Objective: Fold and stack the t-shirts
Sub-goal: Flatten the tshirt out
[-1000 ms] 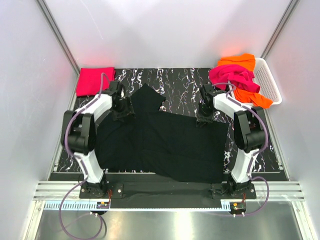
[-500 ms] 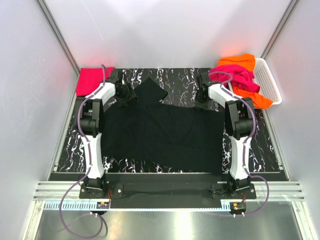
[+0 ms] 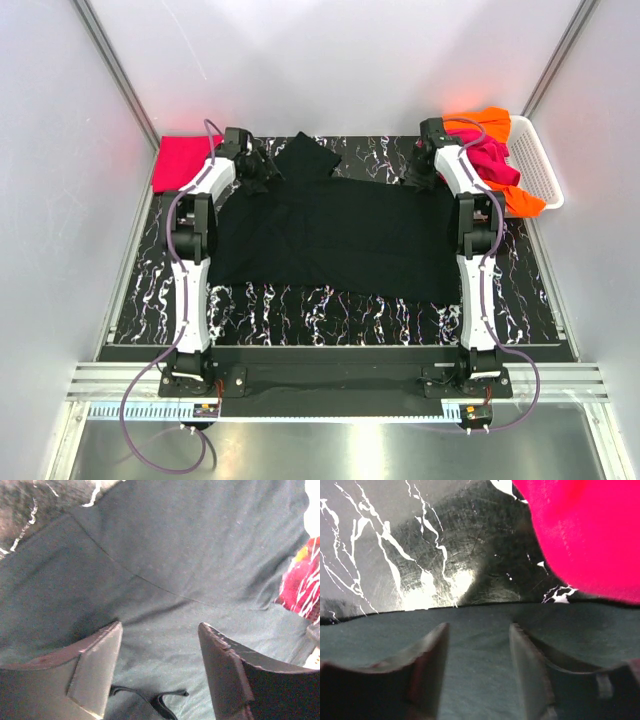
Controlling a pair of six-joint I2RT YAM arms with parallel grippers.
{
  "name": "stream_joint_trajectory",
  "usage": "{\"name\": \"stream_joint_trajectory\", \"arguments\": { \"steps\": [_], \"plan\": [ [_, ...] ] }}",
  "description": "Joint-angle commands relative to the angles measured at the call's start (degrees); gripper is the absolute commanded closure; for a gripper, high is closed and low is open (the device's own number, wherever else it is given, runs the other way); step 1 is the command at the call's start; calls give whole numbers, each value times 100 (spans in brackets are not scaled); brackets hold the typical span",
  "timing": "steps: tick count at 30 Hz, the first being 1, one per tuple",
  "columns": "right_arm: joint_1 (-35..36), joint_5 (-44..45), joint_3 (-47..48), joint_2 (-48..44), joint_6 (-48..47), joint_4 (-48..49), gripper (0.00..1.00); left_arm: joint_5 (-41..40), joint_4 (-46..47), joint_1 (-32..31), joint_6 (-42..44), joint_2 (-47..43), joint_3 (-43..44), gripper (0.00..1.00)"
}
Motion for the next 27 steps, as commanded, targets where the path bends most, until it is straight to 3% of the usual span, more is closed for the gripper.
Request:
{"name": "stream_joint_trajectory", "arguments": {
  "steps": [1, 2, 7, 13, 19, 27],
  "plan": [
    [13, -501, 962, 271, -357, -949, 38, -242, -11, -24, 472, -844, -539, 27],
    [22, -572, 1105, 227, -366, -1176, 30, -304, 42, -24, 690, -1055, -699, 25],
    [118, -1169, 1107, -265, -278, -1424, 17, -59, 25, -50, 1061, -1874, -1445, 20],
    [557, -1899, -94, -1196, -349, -1346, 15, 811, -221, -199, 1307, -1708, -1694, 20],
    [769, -2436, -1912, -2382, -85, -732, 15, 654, -458, -367, 1562, -1365, -1456, 20],
    [716, -2287, -3313, -3359, -94, -590, 20, 532, -616, -463, 1536, -1110, -1315, 37]
  ]
}}
